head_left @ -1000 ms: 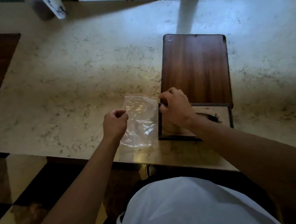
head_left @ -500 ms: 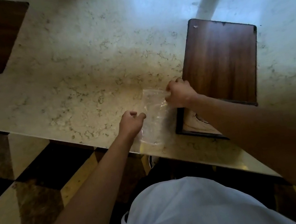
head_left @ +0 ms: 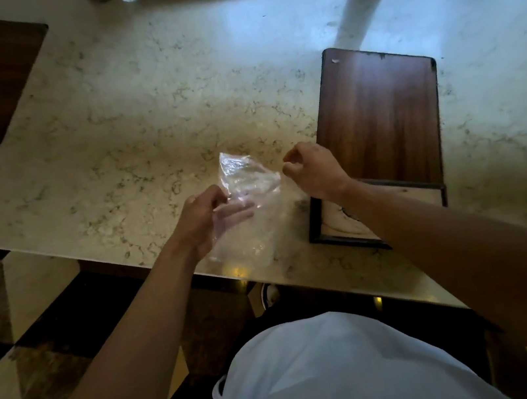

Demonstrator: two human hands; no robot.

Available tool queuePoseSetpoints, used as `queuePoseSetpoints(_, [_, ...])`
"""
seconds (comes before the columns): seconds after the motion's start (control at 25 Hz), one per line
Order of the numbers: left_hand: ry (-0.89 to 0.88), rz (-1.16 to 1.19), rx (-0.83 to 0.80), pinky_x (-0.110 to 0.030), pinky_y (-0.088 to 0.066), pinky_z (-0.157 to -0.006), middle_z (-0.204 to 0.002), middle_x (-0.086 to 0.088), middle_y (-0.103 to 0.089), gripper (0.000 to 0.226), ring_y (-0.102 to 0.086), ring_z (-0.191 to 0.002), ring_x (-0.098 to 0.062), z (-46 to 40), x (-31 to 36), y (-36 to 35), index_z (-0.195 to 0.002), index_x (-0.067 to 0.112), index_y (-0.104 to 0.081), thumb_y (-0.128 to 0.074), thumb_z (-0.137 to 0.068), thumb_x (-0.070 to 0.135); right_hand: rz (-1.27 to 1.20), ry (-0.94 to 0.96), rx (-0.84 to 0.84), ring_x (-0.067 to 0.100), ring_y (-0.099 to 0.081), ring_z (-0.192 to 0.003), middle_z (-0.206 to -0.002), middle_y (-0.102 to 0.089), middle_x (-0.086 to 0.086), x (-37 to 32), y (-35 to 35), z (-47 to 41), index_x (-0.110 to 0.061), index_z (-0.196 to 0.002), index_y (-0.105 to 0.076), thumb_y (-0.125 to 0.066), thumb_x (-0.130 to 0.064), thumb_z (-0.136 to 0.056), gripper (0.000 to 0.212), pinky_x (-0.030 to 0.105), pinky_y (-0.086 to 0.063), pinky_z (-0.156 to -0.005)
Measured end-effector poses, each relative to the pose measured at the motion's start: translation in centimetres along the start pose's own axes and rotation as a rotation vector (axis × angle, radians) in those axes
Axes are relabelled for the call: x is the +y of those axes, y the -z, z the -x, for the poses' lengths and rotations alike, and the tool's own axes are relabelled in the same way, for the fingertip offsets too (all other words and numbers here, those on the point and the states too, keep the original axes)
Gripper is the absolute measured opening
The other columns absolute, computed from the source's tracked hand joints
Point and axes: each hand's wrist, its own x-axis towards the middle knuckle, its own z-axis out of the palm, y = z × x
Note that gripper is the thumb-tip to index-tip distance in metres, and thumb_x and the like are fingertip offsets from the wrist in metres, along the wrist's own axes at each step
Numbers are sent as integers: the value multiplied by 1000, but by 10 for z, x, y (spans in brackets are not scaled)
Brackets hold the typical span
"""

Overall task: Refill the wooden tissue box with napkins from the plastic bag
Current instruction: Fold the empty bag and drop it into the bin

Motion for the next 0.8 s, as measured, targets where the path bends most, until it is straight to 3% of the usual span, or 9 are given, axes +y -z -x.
queuePoseSetpoints(0.12, [-8, 198, -64, -49, -62, -79, -112, -35, -62, 8, -73, -101, -48, 8, 15, -1, -74, 7, -51, -48, -82, 6, -219, -86, -54, 21, -68, -74, -81, -71, 3, -13, -3, 19, -16, -84, -69, -55, -48, -98, 37, 28, -52, -62])
queuePoseSetpoints(0.24, [-48, 332, -142, -50, -61, -84, -114, -29, -72, 13, -73, -98, -47, 10, 20, -10, -90, 6, -54, -45, -80, 8, -760, -210, -265, 28, -72, -74, -85, -74, 14, -21, 0, 38, -6, -99, -75, -64, -53, -89, 50, 35, -58, -66])
queuePoseSetpoints(0.36, [-62, 271, -191, -48, -62, -79, -102, -30, -74, 13, -74, -91, -47, 5, 18, -27, -88, 3, -55, -50, -78, 10, -1008, -159, -277, 17, -65, -66, -80, -71, 7, -10, 14, 52, -11, -101, -79, -68, -38, -87, 32, 29, -50, -59])
queuePoseSetpoints(0.48, [-119, 36, -198, -47, -61, -74, -96, -28, -74, 16, -75, -84, -43, -2, 10, -44, -84, -4, -61, -53, -86, 10, -942, -70, -116, 15, -62, -65, -77, -72, 3, 11, 36, 69, -15, -104, -79, -63, -22, -97, 18, 28, -50, -58])
queuePoseSetpoints(0.6, [-205, -257, -285, -41, -59, -64, -87, -16, -75, 21, -71, -75, -28, -6, 3, -62, -85, 5, -70, -55, -97, 14, -817, -11, 41, 12, -64, -64, -76, -74, -1, 29, 59, 94, -25, -104, -79, -61, -20, -100, 19, 24, -55, -58])
queuePoseSetpoints(0.8, [-181, -426, -428, -36, -58, -66, -79, -5, -73, 19, -67, -72, -18, -2, -12, -109, -88, 16, -81, -63, -94, 15, -774, -7, 237, 11, -54, -48, -66, -64, 5, 67, 85, 137, -15, -116, -74, -61, -20, -100, 21, 24, -45, -42])
